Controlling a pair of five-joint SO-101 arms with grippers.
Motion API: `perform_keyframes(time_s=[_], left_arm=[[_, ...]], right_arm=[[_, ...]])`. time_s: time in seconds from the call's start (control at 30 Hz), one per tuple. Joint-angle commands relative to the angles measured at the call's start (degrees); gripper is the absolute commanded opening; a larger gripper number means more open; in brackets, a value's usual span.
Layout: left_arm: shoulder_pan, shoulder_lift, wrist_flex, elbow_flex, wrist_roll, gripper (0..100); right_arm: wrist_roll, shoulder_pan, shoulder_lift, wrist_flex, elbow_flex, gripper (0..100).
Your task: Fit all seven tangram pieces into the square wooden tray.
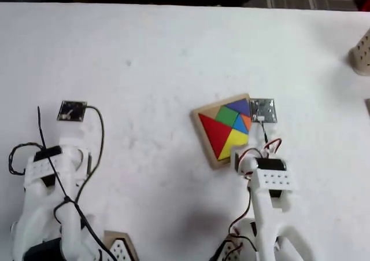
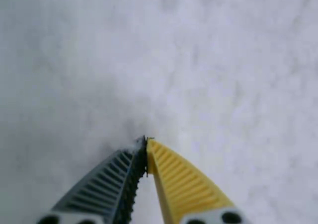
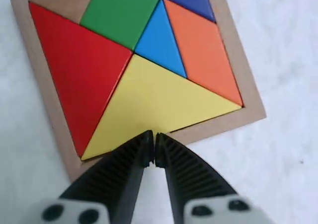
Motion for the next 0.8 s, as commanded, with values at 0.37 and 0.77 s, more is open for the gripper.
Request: perform_keyframes(time_s=[0.37,0.77], left_arm=[[2.86,-0.04,0.09,-1.41,-0.97,2],[8.04,-31.08,-0.7,15.74,-0.97,2]], right_arm=[[-0.79,0.04,-7.87,8.04,-4.75,1.7],[1.85,-0.4,-50.07,23.87,8.97,2.1]])
